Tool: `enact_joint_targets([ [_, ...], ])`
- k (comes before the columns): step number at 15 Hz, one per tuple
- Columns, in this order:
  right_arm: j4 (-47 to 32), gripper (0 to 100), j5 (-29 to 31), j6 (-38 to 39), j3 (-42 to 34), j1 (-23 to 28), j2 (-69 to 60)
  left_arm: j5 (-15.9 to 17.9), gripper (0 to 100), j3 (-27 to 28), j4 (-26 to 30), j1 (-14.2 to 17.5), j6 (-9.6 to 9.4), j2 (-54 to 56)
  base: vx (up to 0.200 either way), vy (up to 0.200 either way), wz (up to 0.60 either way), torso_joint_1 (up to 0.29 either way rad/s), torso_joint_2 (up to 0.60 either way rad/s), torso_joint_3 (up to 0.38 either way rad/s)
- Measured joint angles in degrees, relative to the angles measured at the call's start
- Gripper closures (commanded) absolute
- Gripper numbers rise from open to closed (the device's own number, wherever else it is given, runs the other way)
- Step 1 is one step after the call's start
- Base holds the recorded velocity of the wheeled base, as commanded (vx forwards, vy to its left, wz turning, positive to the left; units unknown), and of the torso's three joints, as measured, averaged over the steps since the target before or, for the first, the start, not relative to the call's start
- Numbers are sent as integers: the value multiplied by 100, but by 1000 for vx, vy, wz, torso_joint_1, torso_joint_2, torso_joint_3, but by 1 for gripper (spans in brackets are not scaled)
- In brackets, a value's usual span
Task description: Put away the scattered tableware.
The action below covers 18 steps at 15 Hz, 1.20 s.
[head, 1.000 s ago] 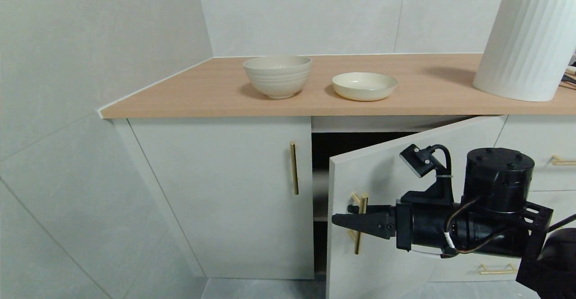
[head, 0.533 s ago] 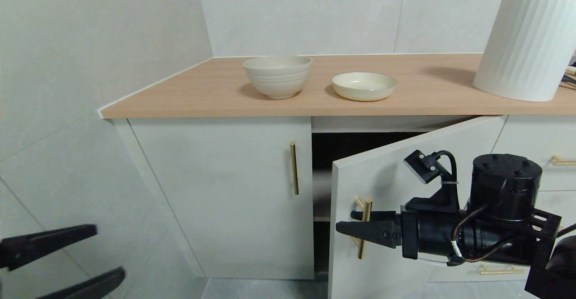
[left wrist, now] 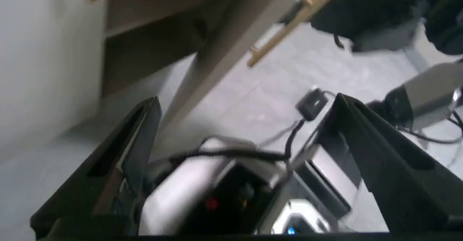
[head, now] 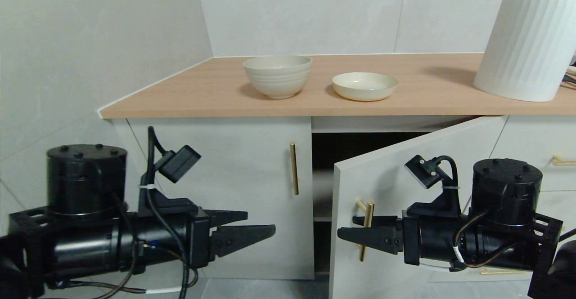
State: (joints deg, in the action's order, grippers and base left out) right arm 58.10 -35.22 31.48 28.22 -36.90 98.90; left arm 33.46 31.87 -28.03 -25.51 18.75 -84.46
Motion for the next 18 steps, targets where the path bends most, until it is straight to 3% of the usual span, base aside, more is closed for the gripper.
enact_joint_targets([
  [1, 0, 0, 0, 0, -6, 2, 10, -32, 0, -116, -191, -146, 137, -239, 0, 0, 0, 0, 0, 0],
  [2, 1, 0, 0, 2, -11, 2, 21, -78, 100, -152, -276, -246, 257, -410, 0, 0, 0, 0, 0, 0],
  [4, 1, 0, 5, 5, -17, 2, 40, -155, 100, -139, -413, -391, 347, -683, 0, 0, 0, 0, 0, 0],
  [10, -2, 0, 9, 16, -17, 2, 57, -227, 100, 300, -1814, -540, 366, -1736, 0, 0, 0, 0, 0, 0],
  [16, -5, 0, 38, 16, -28, 9, 73, -580, 100, 719, -4237, -857, 377, -3589, 0, 0, 0, 0, 0, 0],
  [18, 6, 0, 191, 5, -11, 13, 77, -640, 100, 770, -4691, -992, 378, -3933, 0, 0, 0, 0, 0, 0],
])
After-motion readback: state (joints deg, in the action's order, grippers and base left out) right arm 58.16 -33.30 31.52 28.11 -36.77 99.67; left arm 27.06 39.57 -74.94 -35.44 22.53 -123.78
